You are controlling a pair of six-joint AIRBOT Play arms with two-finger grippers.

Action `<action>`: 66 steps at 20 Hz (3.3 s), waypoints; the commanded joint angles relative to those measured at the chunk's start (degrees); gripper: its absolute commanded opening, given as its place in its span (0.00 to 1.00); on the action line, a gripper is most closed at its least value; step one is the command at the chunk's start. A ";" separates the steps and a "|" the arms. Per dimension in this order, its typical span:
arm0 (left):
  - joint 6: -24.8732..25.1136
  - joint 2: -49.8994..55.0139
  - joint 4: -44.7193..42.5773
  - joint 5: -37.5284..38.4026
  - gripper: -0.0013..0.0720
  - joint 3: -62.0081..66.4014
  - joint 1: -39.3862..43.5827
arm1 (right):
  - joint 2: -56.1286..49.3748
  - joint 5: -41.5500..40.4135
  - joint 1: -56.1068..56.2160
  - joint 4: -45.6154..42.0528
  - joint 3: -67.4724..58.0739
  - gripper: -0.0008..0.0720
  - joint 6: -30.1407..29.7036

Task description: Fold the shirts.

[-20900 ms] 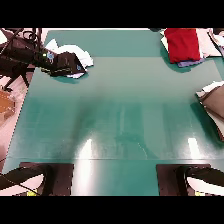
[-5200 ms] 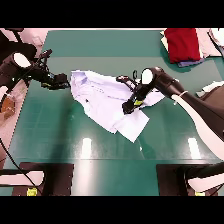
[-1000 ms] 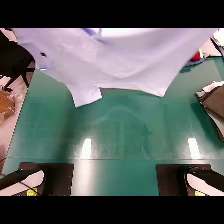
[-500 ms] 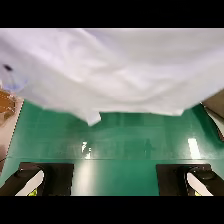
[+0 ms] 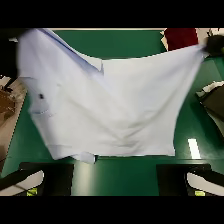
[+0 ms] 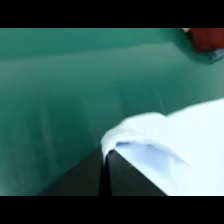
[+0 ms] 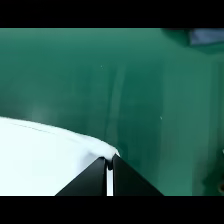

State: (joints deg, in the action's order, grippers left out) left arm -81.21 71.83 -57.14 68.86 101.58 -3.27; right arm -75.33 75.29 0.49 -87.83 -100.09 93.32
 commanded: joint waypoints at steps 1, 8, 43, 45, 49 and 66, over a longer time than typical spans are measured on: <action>0.48 15.61 3.78 -8.50 0.05 -2.69 -0.04 | -17.25 -5.22 -1.64 1.29 -4.52 0.04 -1.66; -1.22 28.35 0.15 -20.02 0.05 -2.67 -0.04 | -34.80 -4.72 -3.91 1.29 -18.21 0.04 -1.75; -1.11 3.50 -6.93 15.93 0.61 -34.88 -11.37 | -5.22 10.40 -24.57 25.42 18.86 0.63 -11.96; -0.04 -2.34 -2.54 11.17 0.61 -46.47 -11.37 | -4.63 11.23 -26.73 30.95 23.50 0.63 -14.08; 1.33 -8.85 -0.85 6.91 0.61 -60.87 -11.37 | 2.71 5.11 -31.41 37.24 40.92 0.63 -17.81; 6.82 -9.64 8.13 5.84 0.61 -75.76 -11.23 | 12.63 4.46 -42.58 36.85 57.92 0.63 -23.30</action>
State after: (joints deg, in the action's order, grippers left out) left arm -75.70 62.24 -53.71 73.56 28.99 -14.59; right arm -62.89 79.57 -41.82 -51.03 -42.39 70.19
